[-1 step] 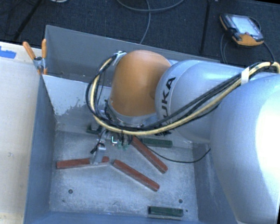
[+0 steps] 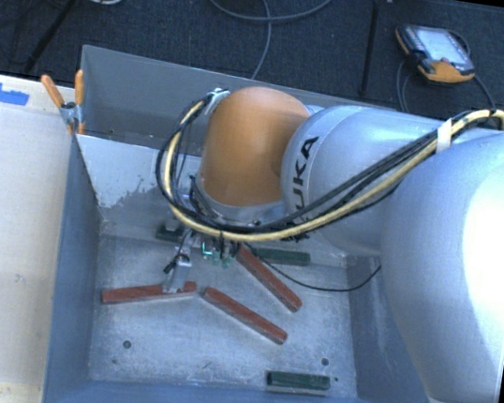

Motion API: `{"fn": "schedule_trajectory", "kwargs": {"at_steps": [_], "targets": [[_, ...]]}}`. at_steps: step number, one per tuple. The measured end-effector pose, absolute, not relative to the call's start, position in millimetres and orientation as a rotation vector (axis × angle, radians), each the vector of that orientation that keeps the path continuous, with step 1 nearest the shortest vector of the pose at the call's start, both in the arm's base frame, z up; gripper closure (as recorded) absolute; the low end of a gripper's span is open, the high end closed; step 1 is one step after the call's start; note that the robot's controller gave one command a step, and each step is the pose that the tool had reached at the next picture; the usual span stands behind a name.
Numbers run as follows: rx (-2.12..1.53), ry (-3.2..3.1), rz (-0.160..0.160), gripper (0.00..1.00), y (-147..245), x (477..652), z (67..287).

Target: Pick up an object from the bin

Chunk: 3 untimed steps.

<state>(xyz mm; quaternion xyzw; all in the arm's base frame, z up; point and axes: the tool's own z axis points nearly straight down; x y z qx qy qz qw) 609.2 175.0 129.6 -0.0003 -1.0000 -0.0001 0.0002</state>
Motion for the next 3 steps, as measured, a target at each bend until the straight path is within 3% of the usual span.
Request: {"fn": "schedule_trajectory", "kwargs": {"at_steps": [1,2,3], "targets": [[-0.167,-3.141,-0.004,0.00,153.2,586.3,112.0],[-0.283,-3.127,0.002,0.00,138.8,589.2,88.9],[-0.312,-3.125,0.003,0.00,172.4,574.9,84.4]]}}
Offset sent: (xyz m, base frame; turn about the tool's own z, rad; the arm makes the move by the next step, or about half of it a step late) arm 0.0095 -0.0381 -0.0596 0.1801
